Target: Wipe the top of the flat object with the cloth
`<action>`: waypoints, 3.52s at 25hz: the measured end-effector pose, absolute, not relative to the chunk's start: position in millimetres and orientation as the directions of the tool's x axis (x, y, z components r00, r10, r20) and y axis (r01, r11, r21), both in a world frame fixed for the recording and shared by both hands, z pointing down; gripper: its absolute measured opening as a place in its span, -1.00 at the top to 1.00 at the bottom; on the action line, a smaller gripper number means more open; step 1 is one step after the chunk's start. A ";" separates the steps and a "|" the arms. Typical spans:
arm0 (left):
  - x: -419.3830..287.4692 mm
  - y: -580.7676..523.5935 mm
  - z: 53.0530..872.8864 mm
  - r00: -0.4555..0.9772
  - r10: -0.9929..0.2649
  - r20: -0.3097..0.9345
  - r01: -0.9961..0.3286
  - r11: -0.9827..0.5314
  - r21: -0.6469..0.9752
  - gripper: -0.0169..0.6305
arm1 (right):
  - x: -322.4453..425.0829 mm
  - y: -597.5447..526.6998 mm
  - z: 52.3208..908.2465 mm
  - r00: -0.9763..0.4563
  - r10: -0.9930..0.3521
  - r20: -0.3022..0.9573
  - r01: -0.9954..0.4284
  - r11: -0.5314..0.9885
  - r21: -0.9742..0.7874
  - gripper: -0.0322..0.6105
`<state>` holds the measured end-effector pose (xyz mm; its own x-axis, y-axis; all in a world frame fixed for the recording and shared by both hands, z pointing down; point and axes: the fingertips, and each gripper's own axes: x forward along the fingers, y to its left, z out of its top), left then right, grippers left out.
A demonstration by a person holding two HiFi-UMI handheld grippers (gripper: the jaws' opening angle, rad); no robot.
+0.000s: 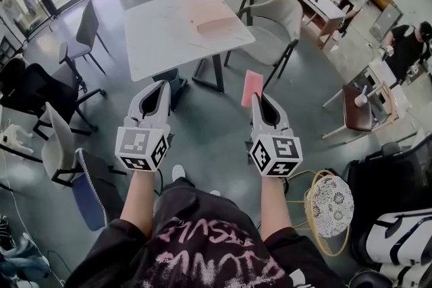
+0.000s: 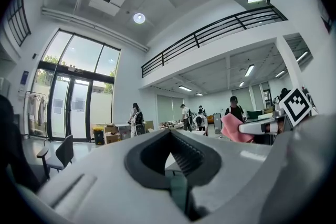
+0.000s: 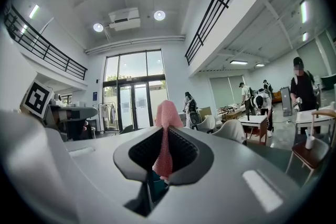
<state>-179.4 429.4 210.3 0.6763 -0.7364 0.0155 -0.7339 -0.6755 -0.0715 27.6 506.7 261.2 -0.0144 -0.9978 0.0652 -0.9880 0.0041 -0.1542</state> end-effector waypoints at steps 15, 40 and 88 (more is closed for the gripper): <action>-185.3 409.3 222.0 0.660 -0.751 -0.010 -0.751 -0.659 -0.042 0.94 | 27.4 486.4 274.3 -0.027 -0.998 0.058 -0.990 0.019 -0.141 0.75; -166.7 248.7 246.7 0.672 -0.740 0.035 -0.740 -0.673 -0.015 0.94 | 41.5 329.8 290.2 -0.009 -0.992 0.123 -0.993 -0.006 -0.121 0.74; -151.1 -14.9 248.9 0.738 -0.672 0.066 -0.674 -0.738 0.028 0.94 | 42.2 81.1 277.6 0.080 -0.987 0.137 -0.988 -0.097 -0.121 0.74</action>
